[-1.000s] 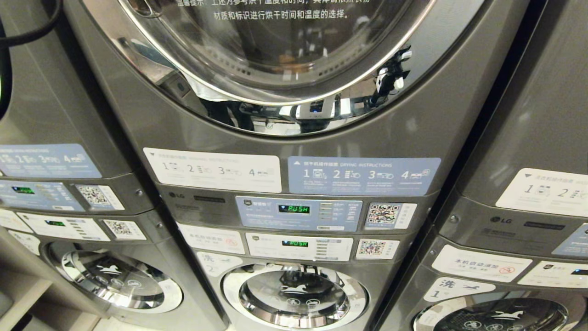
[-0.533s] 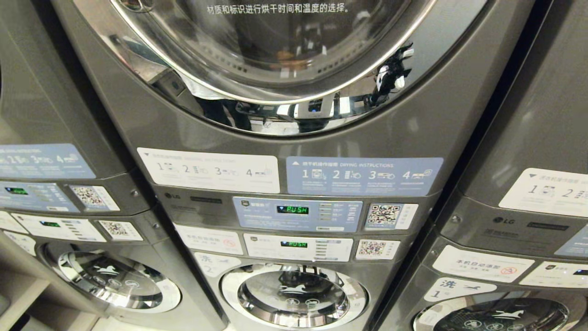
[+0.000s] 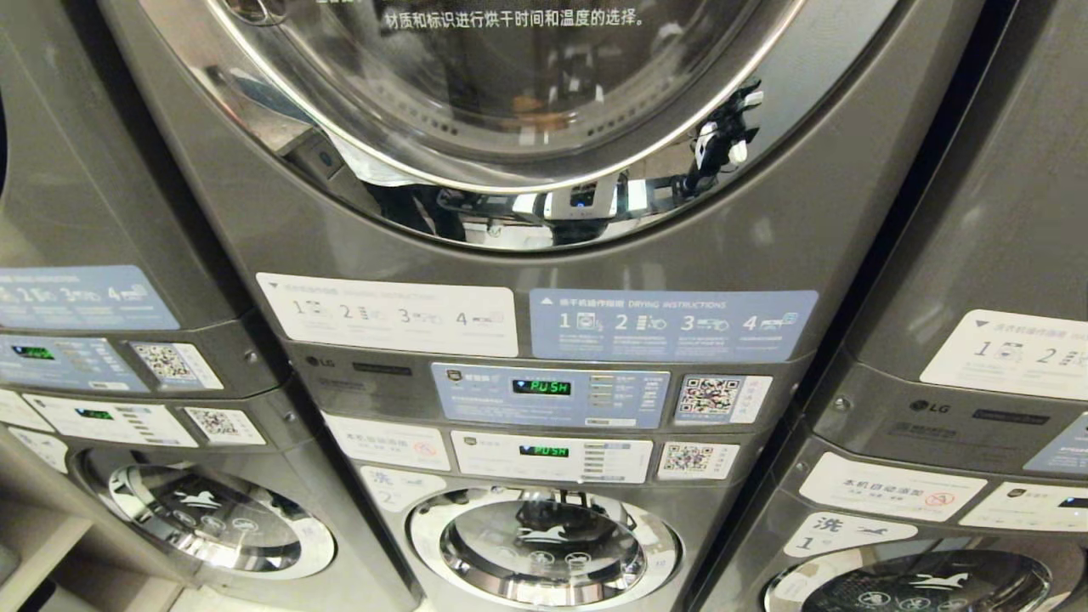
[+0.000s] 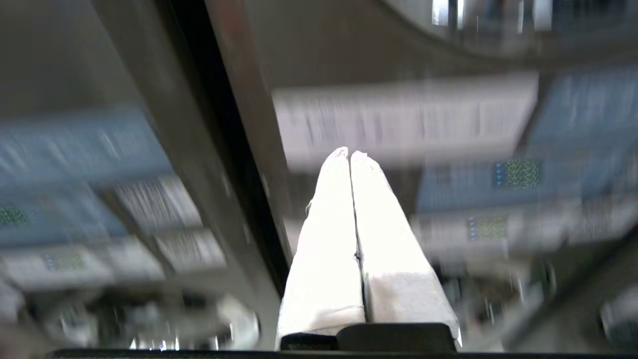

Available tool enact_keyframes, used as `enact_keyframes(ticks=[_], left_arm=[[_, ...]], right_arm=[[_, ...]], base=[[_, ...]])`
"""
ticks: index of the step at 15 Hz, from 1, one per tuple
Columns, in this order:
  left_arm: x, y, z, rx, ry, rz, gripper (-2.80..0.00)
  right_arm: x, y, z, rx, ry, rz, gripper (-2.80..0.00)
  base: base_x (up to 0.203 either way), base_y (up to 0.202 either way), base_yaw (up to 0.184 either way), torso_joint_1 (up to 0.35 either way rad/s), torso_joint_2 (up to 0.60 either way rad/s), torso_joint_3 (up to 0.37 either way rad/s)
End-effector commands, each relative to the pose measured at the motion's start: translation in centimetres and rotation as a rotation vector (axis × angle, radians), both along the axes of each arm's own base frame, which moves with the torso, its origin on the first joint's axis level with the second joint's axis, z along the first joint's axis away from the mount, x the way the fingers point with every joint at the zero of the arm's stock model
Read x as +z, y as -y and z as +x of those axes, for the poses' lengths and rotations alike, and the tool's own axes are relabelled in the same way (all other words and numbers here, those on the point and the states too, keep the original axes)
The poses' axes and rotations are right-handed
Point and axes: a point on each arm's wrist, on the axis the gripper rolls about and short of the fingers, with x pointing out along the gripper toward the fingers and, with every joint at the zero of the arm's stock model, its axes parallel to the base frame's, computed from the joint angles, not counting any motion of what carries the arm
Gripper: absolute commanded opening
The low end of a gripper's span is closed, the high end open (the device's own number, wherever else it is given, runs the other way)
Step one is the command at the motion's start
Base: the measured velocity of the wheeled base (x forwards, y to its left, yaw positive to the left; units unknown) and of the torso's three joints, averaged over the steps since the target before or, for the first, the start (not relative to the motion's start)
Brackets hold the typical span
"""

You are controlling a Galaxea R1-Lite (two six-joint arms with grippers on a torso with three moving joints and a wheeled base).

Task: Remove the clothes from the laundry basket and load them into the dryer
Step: Close the dryer

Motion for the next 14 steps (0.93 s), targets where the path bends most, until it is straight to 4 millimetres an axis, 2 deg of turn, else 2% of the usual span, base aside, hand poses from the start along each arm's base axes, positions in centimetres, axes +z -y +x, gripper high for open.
enact_keyframes(ticks=[1, 4, 5, 6, 10, 14], left_arm=[[-5.9, -0.3, -3.1, -0.011, -0.062, 0.008, -2.80], [-15.9, -0.6, -6.0, -0.048, -0.252, 0.022, -2.80], [-18.8, -0.7, -6.5, -0.038, -0.316, 0.025, -2.80], [-20.3, -0.7, -6.7, -0.007, -0.362, 0.013, -2.80], [-20.6, -0.7, -6.8, 0.229, -0.374, -0.049, -2.80], [-20.6, -0.7, -6.7, 0.215, -0.343, -0.028, -2.80]], right_arm=[[0.0, 0.0, 0.0, 0.000, 0.000, 0.000, -2.80], [0.0, 0.0, 0.0, 0.001, 0.003, 0.000, -2.80], [0.0, 0.0, 0.0, 0.001, 0.003, 0.004, -2.80], [0.0, 0.0, 0.0, 0.003, 0.003, 0.003, -2.80], [0.0, 0.0, 0.0, 0.001, 0.003, 0.004, -2.80], [0.0, 0.0, 0.0, 0.001, 0.003, 0.000, -2.80]], base=[[0.000, 0.000, 0.000, 0.000, 0.00, 0.000], [0.000, 0.000, 0.000, 0.000, 0.00, 0.000], [0.000, 0.000, 0.000, 0.000, 0.00, 0.000], [0.000, 0.000, 0.000, 0.000, 0.00, 0.000], [0.000, 0.000, 0.000, 0.000, 0.00, 0.000], [0.000, 0.000, 0.000, 0.000, 0.00, 0.000]])
